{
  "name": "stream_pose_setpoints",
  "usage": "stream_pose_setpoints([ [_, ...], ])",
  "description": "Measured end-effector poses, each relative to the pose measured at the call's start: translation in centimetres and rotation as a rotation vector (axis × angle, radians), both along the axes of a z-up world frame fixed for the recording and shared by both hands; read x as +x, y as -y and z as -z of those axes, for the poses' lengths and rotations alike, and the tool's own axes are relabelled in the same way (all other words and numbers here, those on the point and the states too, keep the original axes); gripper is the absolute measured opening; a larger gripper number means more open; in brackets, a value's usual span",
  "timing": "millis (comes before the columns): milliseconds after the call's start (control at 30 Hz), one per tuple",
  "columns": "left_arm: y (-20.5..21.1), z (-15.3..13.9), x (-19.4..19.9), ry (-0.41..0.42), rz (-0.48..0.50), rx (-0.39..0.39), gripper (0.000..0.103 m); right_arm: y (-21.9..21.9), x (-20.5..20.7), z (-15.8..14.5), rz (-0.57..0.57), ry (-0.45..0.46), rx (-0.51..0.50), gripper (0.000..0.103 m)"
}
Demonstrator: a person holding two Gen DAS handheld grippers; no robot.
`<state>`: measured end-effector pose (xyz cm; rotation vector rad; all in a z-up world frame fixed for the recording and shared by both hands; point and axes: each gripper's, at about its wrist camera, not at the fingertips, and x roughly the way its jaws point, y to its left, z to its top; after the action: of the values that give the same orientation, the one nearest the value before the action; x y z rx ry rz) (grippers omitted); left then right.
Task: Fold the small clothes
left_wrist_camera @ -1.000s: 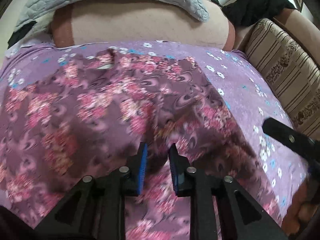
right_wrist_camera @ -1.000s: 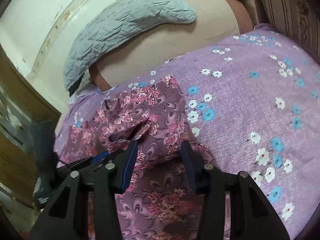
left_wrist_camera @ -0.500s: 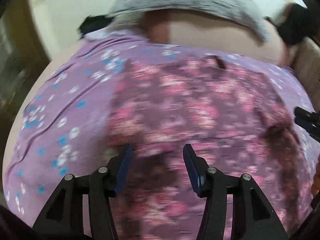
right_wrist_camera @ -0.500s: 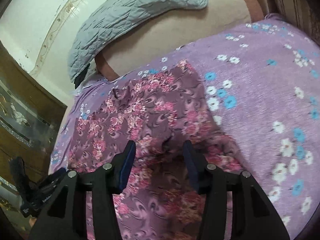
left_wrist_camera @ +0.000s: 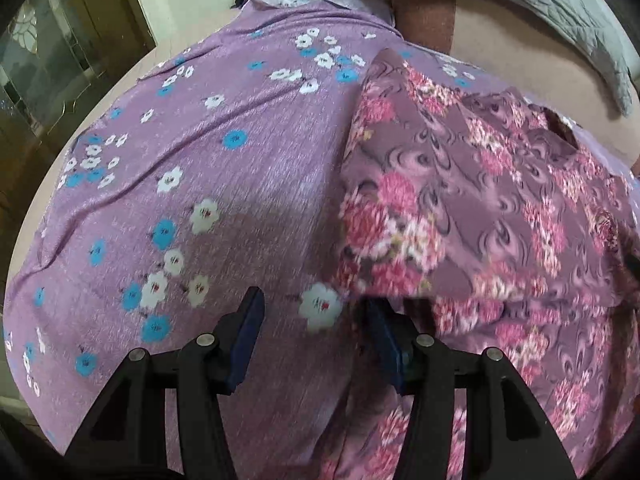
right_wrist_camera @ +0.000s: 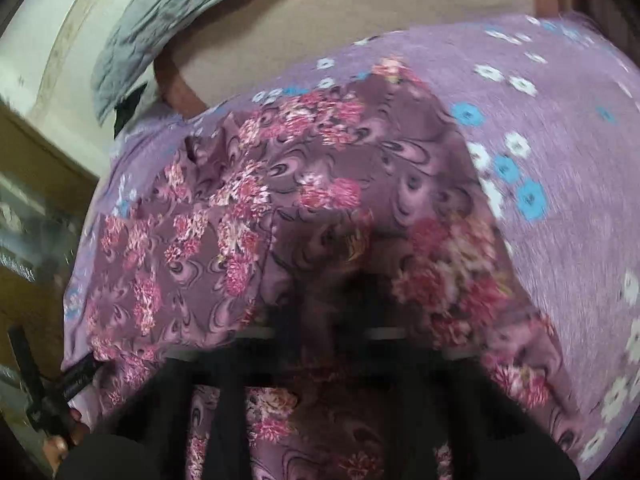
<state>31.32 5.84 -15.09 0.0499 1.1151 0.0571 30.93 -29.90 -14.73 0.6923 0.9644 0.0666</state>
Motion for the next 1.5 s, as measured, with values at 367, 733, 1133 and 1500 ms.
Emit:
stream_pose_setpoints([
  [367, -0.3, -0.3, 0.4, 0.014, -0.024, -0.02, 0.051, 4.7, -1.6, -6.0, 0.062, 0.137, -0.127, 0.008],
  [733, -0.3, 0.3, 0.1, -0.012, -0.037, -0.011, 0.051, 4.2, -1.0, -1.3, 0.046, 0.012, -0.231, 0.008],
  [1133, -0.9, -0.2, -1.0, -0.029, -0.043, -0.01, 0.051, 3.2, -4.3, -2.8, 0.051, -0.057, -0.31, 0.031],
  [1500, 1.1, -5.0, -10.5, 0.073, 0.176, -0.104, 0.051, 1.6, -10.4, -6.5, 0.025, 0.008, -0.31, 0.045],
])
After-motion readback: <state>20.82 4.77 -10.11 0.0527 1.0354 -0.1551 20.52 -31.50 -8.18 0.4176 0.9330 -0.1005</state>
